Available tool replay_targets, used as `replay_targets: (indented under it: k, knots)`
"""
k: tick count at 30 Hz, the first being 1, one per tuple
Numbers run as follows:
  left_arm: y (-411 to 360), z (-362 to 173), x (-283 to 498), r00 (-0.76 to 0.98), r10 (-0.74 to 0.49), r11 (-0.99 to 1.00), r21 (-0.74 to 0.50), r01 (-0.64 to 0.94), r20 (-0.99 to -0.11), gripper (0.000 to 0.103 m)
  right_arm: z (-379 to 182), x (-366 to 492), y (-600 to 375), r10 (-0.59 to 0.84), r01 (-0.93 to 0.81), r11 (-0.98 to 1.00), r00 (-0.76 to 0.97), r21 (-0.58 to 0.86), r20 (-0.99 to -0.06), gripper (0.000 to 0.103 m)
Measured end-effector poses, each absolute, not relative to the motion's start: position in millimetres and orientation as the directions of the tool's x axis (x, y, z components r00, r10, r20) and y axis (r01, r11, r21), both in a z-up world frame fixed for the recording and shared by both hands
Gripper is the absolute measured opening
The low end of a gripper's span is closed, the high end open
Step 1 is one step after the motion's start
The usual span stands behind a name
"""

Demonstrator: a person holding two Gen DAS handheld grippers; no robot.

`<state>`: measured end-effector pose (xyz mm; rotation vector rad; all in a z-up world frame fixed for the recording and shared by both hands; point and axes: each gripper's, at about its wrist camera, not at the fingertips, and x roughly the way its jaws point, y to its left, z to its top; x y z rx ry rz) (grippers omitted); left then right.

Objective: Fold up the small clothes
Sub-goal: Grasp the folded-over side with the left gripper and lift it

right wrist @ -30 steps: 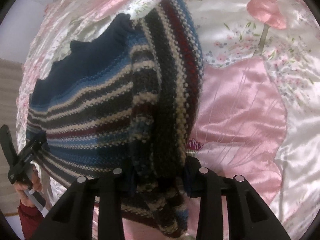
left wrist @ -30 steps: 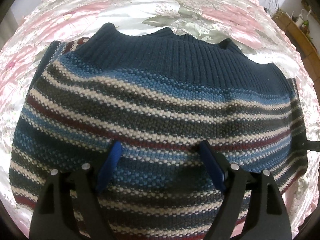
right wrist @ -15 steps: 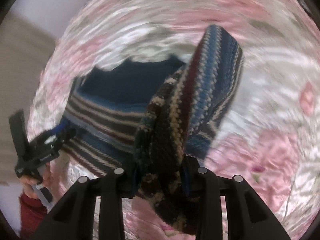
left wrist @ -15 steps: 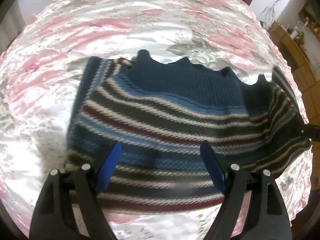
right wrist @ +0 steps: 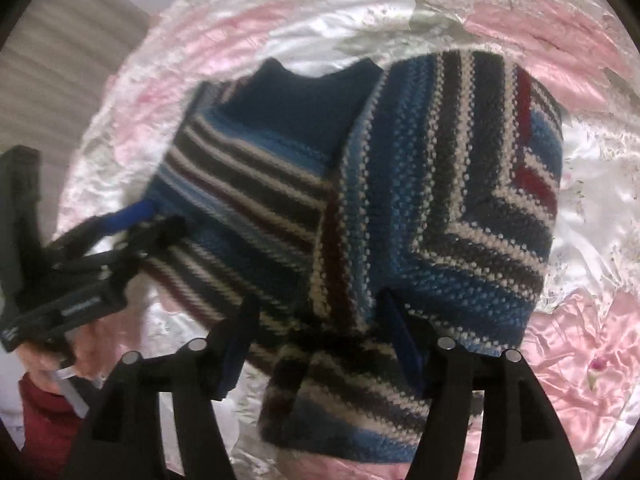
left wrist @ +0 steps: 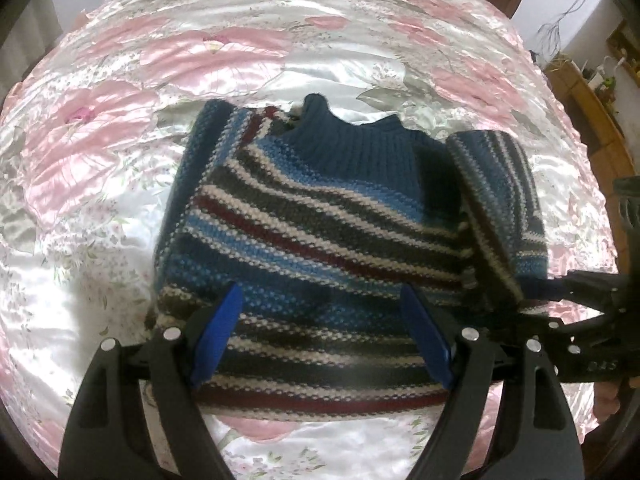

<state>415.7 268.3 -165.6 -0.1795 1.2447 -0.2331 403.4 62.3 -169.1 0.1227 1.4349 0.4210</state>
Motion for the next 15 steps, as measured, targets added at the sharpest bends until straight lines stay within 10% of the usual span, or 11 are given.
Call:
replay_targets:
  k: [15]
  knots:
    - [179.5,-167.5,427.8,0.187,-0.480,0.877,-0.466,0.116,-0.857,0.082,-135.8,348.5,-58.1,0.302,-0.081,0.953,0.253,0.291,-0.919,0.068]
